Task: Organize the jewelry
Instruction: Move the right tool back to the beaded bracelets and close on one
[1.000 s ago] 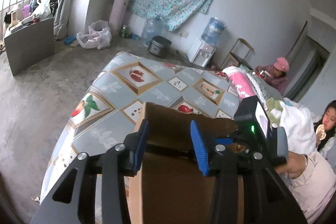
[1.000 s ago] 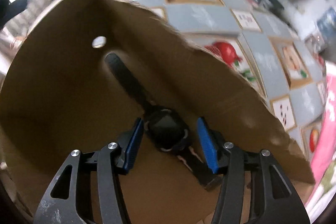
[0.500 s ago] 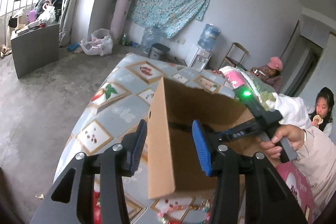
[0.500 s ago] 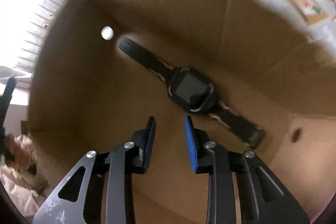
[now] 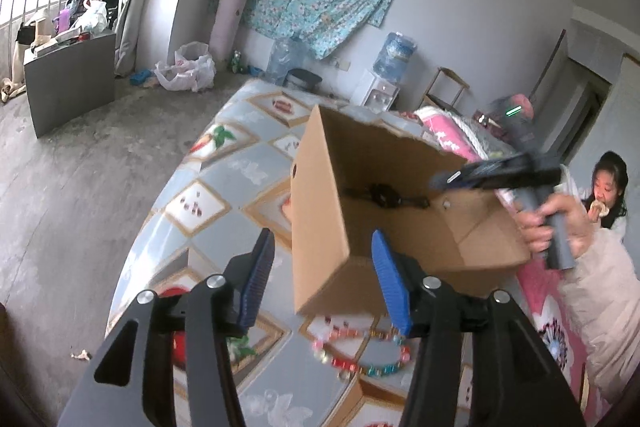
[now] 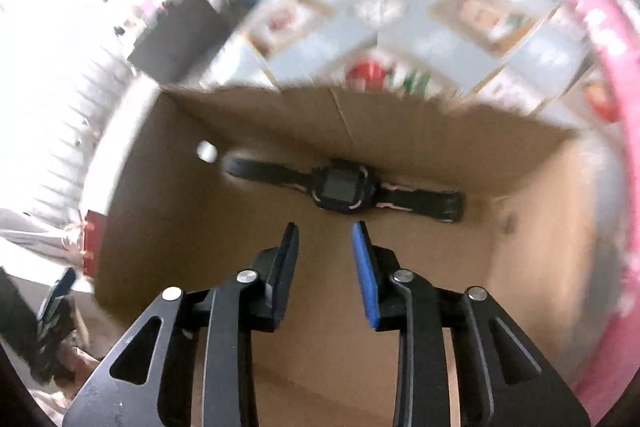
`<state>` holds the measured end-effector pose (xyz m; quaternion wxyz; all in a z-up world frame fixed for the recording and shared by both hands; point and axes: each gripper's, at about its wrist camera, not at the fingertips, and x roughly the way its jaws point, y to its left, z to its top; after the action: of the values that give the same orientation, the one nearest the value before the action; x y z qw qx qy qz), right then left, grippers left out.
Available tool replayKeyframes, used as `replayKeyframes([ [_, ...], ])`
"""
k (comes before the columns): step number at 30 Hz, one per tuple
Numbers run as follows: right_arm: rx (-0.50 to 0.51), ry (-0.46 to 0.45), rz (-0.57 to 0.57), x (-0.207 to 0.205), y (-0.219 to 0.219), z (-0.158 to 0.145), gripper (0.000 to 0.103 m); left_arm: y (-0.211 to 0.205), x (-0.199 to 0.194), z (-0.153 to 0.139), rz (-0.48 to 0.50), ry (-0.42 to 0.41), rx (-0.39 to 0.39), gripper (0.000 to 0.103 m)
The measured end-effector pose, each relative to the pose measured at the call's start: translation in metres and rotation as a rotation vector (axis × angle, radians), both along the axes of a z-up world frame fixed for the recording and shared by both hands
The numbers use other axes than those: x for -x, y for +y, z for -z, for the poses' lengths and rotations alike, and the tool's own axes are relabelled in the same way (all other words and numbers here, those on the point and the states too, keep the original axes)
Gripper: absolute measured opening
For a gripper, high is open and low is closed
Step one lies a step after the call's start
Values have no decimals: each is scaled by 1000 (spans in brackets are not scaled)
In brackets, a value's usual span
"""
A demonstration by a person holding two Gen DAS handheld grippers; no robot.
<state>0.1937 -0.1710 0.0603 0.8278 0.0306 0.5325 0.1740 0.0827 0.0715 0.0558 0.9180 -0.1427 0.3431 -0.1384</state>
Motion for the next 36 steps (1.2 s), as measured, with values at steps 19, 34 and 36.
replayKeyframes([
  [19, -256, 64, 45, 172, 46, 81, 39, -31, 36, 76, 132, 163, -10, 50],
  [34, -112, 111, 88, 157, 65, 92, 32, -24, 27, 88, 175, 186, 73, 37],
  [36, -82, 112, 87, 155, 71, 92, 32, -22, 24, 90, 178, 194, 81, 35],
])
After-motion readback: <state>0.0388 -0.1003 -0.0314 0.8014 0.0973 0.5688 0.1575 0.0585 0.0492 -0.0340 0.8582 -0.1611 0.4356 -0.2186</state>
